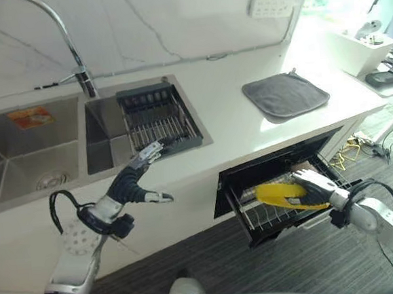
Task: Place the dishes in the dishwasher.
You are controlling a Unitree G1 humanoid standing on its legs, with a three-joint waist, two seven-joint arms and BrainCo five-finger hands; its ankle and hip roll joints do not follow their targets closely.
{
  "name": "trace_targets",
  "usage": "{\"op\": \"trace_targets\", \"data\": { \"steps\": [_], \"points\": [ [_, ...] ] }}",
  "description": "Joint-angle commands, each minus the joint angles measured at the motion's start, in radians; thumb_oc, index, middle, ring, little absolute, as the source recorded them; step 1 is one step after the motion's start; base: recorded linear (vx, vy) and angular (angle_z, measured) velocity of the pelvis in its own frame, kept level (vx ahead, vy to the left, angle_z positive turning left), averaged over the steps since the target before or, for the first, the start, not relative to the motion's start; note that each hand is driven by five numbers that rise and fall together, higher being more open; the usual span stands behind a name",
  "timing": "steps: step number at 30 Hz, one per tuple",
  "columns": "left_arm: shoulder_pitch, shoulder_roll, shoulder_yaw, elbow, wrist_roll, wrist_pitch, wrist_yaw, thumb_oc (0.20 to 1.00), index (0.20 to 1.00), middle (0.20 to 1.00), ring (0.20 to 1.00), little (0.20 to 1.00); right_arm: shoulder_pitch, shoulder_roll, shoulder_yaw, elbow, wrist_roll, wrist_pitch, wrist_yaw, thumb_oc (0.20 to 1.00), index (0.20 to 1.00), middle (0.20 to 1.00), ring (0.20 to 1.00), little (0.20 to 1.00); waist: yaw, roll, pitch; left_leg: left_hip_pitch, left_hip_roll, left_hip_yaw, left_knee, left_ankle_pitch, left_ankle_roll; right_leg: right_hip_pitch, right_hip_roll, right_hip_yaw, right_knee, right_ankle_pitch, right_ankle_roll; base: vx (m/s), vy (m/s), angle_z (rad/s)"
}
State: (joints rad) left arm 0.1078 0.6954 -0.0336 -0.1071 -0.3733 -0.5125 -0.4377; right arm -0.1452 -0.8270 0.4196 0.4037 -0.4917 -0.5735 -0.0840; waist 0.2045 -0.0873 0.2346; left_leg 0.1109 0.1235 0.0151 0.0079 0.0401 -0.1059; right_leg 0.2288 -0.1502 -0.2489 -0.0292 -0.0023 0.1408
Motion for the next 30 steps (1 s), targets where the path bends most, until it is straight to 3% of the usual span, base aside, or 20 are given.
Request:
{"op": "trace_targets", "data": {
  "steps": [1,9,22,30],
  "points": [
    [-0.043,0.071,-0.014,0.015,-0.055,-0.077,-0.032,1.000,1.000,1.000,1.000,1.000,-0.139,-0.006,0.052,0.026,-0.046,-0.012,-0.173,0.200,0.200,0.200,0.200,0.200,0.044,0.010,-0.022,-0.108,-0.037,-0.062,0.129,-0.026,0.075,-0.079,0.014,-0.007,0.211,-0.033,-0.025,-0.03,-0.160,0.21],
    [-0.162,0.161,-0.074,0.061,-0.118,-0.126,-0.060,1.000,1.000,1.000,1.000,1.000,-0.360,-0.021,0.189,0.187,-0.096,0.046,-0.388,0.200,0.200,0.200,0.200,0.200,0.099,0.008,0.027,-0.239,-0.058,-0.094,0.164,-0.014,0.080,-0.137,0.035,-0.013,0.190,-0.015,-0.020,-0.10,-0.079,0.10],
    [-0.202,0.202,-0.071,0.066,-0.134,-0.148,-0.076,1.000,1.000,1.000,1.000,1.000,-0.442,-0.021,0.187,0.272,0.003,0.088,-0.458,0.200,0.200,0.200,0.200,0.200,0.132,-0.029,0.062,-0.306,-0.055,-0.104,0.154,-0.001,0.077,-0.177,0.055,-0.033,0.170,-0.002,-0.011,-0.05,-0.035,0.07],
    [-0.291,0.196,-0.112,0.094,-0.096,-0.177,-0.010,1.000,1.000,1.000,1.000,1.000,-0.484,0.013,0.156,0.419,0.072,0.088,-0.475,0.200,0.200,0.200,0.200,0.200,0.128,-0.007,0.109,-0.372,-0.062,-0.108,0.185,0.006,0.077,-0.238,0.052,-0.046,0.212,-0.008,-0.018,-0.10,0.004,0.04]
  ]
}}
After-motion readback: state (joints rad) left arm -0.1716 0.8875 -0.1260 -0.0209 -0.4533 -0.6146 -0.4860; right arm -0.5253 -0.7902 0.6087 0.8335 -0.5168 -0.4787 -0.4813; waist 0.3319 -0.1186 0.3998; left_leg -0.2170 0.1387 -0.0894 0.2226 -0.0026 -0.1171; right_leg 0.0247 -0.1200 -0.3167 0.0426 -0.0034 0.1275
